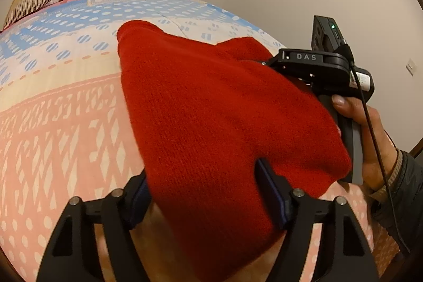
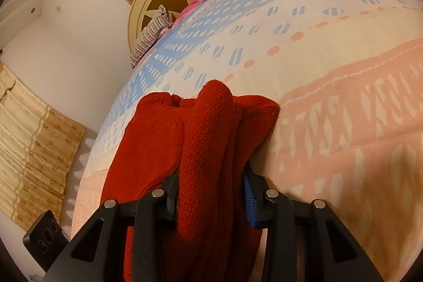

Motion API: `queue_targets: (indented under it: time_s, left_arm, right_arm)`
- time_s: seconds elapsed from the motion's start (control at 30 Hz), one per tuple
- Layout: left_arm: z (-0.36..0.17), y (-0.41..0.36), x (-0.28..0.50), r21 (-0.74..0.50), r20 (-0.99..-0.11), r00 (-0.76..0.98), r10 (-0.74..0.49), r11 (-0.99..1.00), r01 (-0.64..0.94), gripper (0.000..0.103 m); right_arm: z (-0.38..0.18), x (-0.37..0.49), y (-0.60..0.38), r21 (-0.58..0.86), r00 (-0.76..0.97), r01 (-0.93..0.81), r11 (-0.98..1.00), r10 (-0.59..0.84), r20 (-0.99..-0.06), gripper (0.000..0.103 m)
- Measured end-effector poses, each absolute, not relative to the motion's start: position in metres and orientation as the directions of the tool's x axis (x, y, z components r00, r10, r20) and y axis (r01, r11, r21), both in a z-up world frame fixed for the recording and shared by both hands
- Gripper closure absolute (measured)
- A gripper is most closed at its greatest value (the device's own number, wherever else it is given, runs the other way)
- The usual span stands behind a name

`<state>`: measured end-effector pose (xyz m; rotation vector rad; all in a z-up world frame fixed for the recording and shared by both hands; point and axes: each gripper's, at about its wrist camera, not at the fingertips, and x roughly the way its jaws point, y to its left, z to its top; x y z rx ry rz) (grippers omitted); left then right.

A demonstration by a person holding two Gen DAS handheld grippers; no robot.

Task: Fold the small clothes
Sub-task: 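Grasp the edge of the folded red sweater with the right gripper, then lift the grasped sweater edge up with the right gripper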

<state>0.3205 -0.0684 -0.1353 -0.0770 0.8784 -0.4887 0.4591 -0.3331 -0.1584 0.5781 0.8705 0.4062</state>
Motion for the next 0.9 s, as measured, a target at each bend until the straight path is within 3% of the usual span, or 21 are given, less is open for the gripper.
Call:
queue_targets:
  time_s: [0.63,0.9]
  left_arm:
    - [-0.1326,-0.0723,0.3171,-0.249,-0.731,0.539,-0.419,0.899,0.361,0.037]
    - [-0.1281,-0.0734,0.3142,-0.229,-0.733,0.551,-0.399,0.907,0.353,0.050]
  right_arm:
    - [-0.1592,0.4586,-0.3349,0.620,0.592,-0.111,0.777,0.553,-0.586,0.068]
    - [-0.1541,0.4544,-0.3291,0.583,0.618,-0.135,0.801,0.528,-0.582,0.070]
